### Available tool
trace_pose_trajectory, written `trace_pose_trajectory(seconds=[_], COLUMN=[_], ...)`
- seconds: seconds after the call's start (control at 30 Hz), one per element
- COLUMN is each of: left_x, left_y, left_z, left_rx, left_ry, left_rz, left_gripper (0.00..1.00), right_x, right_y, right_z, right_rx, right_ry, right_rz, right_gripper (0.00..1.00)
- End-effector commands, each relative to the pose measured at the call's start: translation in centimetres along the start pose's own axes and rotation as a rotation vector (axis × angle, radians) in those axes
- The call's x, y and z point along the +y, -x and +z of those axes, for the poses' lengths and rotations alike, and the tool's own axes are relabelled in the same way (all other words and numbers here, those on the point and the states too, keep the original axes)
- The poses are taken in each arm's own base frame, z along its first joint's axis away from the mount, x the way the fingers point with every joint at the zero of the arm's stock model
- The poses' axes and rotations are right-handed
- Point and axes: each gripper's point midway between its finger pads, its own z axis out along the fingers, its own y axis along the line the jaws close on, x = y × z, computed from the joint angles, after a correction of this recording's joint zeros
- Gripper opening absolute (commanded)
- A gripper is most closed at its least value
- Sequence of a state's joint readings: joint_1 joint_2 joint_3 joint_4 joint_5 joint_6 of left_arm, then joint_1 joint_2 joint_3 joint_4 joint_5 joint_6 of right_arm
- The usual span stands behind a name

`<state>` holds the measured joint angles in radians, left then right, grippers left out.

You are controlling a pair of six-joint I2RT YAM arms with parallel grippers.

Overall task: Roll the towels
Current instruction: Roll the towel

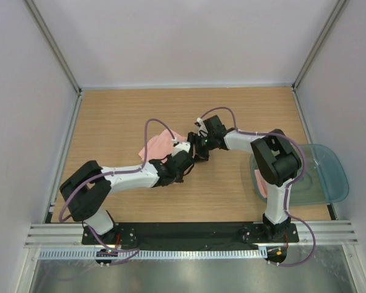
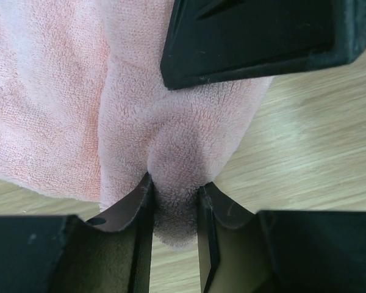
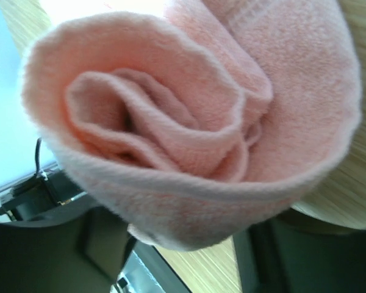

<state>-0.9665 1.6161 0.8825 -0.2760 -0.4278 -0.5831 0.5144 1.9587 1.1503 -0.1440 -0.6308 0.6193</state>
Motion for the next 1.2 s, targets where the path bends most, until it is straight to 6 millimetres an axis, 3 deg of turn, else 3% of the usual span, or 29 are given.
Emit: trace_pose_trajectory(seconds=[0.0, 0.13, 0.33, 0.5, 0.7, 0.77, 0.9, 0.93, 1.0, 1.03, 1.17], left_x=[-1.2, -3.4, -4.9, -5.1, -6.5, -6.5, -7.0, -7.0, -6.8, -6.8, -5.5], left_y=[-5.0, -3.2, -0.9, -0.8, -0.4, 0.1, 0.8, 0.5, 1.9, 1.3, 2.2], left_z=[0.8, -1.4, -4.6, -5.6, -7.2, -7.3, -7.6, -7.4, -7.1, -7.1, -6.0], left_rx=[0.19, 0.194, 0.174, 0.188, 0.215, 0.226, 0.265, 0.287, 0.27, 0.318, 0.329], left_ry=[-0.118, -0.225, -0.321, -0.341, -0.461, -0.489, -0.581, -0.588, -0.642, -0.668, -0.697], left_rz=[0.005, -0.068, -0.153, -0.193, -0.285, -0.328, -0.408, -0.45, -0.526, -0.579, -0.679], left_gripper=[0.14, 0.11, 0.11, 0.11, 0.11, 0.11, 0.12, 0.12, 0.12, 0.12, 0.12], right_x=[-1.7, -3.3, -5.4, -7.6, -9.7, -9.7, -7.1, -6.6, -5.1, -4.3, -1.8], right_y=[-1.6, -0.5, 2.0, 3.7, 6.6, 8.0, 9.9, 10.1, 10.4, 10.1, 8.9], right_z=[-0.5, -1.9, -4.5, -6.2, -9.7, -11.4, -14.5, -14.7, -15.0, -15.5, -15.2], right_rx=[0.068, 0.049, 0.001, -0.022, -0.109, -0.165, -0.283, -0.303, -0.329, -0.343, -0.338], right_ry=[-0.061, -0.127, -0.259, -0.392, -0.602, -0.656, -0.662, -0.648, -0.587, -0.559, -0.419], right_rz=[0.023, 0.041, 0.028, 0.035, 0.04, 0.038, 0.015, 0.009, -0.015, -0.024, -0.053], right_gripper=[0.69, 0.78, 0.81, 0.81, 0.81, 0.82, 0.84, 0.84, 0.84, 0.84, 0.84])
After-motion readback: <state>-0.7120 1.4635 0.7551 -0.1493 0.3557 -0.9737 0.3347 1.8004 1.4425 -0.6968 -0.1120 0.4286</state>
